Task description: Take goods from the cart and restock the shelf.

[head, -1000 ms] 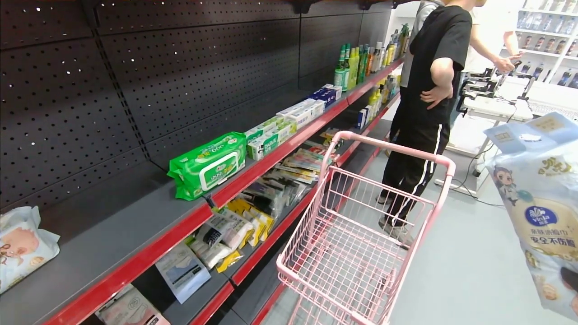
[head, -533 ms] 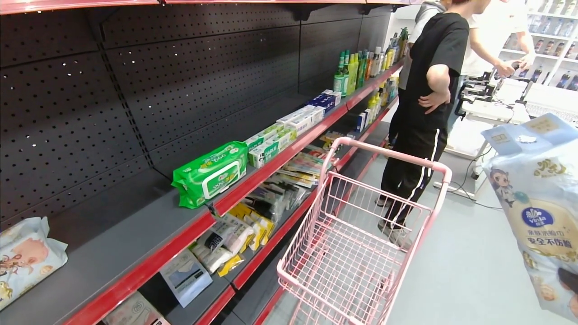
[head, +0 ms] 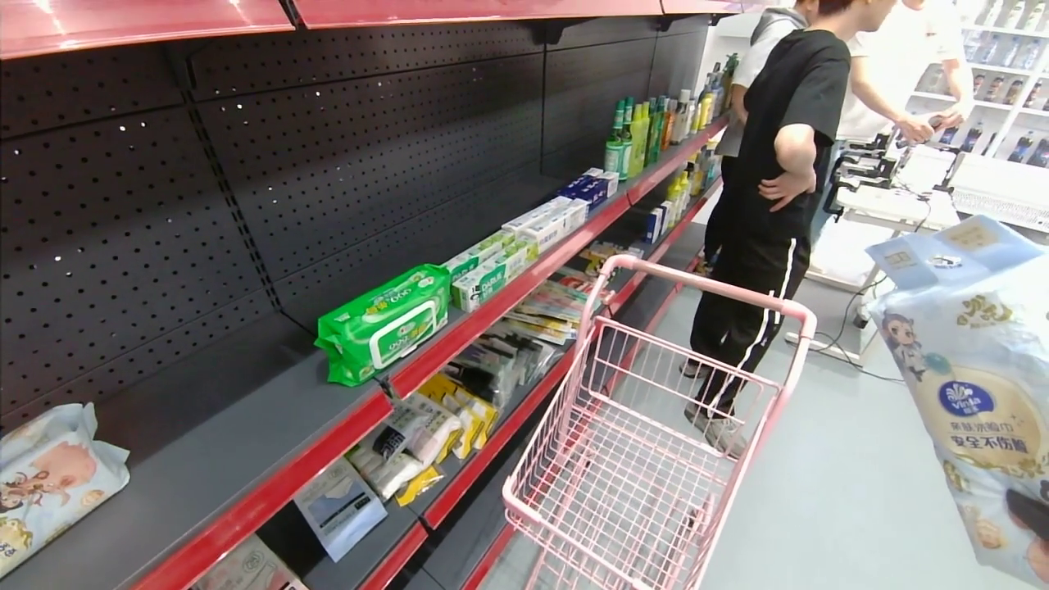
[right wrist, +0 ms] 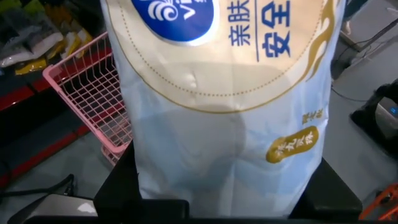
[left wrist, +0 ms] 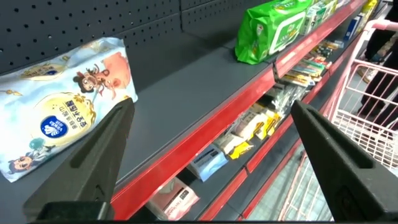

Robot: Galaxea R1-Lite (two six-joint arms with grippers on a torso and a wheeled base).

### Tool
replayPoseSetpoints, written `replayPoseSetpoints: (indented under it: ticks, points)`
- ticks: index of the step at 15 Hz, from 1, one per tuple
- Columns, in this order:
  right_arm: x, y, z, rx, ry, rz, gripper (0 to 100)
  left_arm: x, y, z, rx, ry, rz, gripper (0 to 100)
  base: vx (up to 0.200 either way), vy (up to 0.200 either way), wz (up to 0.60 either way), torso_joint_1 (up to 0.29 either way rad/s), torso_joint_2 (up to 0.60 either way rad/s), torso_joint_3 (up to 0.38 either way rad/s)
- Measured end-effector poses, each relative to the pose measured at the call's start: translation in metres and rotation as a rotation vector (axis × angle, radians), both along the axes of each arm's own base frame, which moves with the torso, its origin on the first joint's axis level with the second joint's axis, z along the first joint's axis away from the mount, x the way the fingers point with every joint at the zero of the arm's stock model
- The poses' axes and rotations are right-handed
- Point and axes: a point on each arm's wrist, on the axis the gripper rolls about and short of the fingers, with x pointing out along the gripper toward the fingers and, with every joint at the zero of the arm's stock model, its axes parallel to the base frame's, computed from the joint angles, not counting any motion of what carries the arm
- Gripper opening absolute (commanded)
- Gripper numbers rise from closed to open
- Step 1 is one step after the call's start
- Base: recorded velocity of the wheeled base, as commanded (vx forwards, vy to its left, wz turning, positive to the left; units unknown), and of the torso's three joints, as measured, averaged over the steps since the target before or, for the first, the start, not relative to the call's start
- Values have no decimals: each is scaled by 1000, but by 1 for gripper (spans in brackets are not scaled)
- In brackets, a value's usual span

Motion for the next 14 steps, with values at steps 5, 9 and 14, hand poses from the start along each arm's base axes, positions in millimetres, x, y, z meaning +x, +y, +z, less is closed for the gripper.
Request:
replayPoseSetpoints:
  ticks: [5, 9, 14]
  points:
    - [1, 0, -4, -5, 16, 0, 0, 0, 0, 0, 0, 0, -1, 100, 0, 0, 600, 4, 0, 0]
    - [1, 0, -4, -6, 17, 1, 0, 0, 0, 0, -1, 0, 0, 100, 0, 0, 600, 2, 8, 0]
    - [0, 0, -5, -14, 18, 3, 0, 0, 0, 0, -1, 0, 0, 100, 0, 0, 600, 2, 3, 0]
